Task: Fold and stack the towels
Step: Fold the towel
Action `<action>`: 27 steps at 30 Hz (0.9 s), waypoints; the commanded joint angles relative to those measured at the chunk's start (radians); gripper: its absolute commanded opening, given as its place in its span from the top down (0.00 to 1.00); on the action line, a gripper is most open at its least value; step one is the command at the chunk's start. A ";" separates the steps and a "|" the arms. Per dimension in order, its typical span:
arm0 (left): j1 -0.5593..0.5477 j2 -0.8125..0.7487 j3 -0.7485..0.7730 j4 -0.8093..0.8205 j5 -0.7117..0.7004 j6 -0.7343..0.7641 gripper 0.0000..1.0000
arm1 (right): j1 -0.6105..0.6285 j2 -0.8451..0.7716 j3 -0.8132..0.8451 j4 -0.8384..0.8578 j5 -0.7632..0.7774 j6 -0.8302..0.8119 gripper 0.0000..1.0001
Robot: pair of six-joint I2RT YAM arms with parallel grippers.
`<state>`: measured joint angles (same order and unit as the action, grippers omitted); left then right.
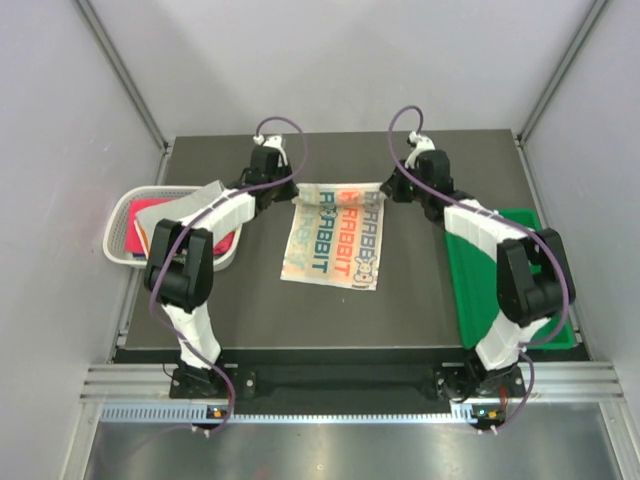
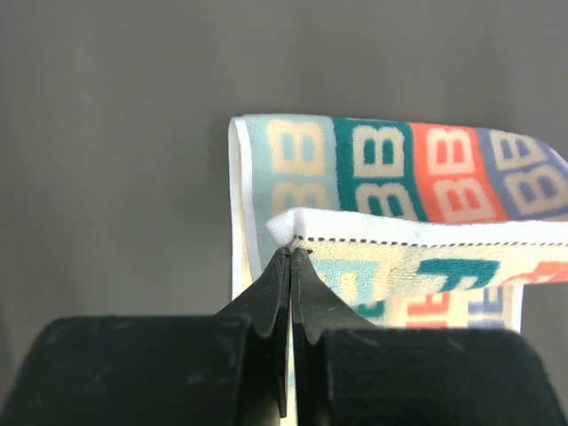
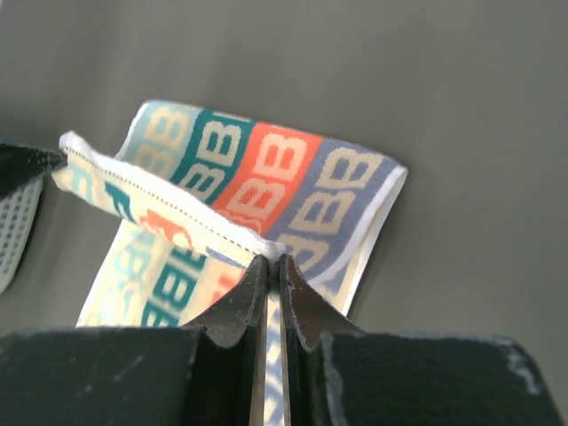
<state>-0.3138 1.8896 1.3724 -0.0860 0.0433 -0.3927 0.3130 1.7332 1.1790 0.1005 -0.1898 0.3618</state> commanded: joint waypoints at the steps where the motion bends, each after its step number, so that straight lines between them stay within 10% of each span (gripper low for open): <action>1: -0.007 -0.150 -0.097 0.078 -0.011 -0.049 1.00 | 0.040 -0.145 -0.112 0.094 -0.005 0.040 1.00; 27: -0.062 -0.449 -0.470 -0.032 0.006 -0.113 1.00 | 0.210 -0.403 -0.417 0.033 0.101 0.098 1.00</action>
<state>-0.3733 1.4811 0.9215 -0.1429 0.0414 -0.4992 0.4969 1.3670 0.7773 0.1165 -0.1070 0.4469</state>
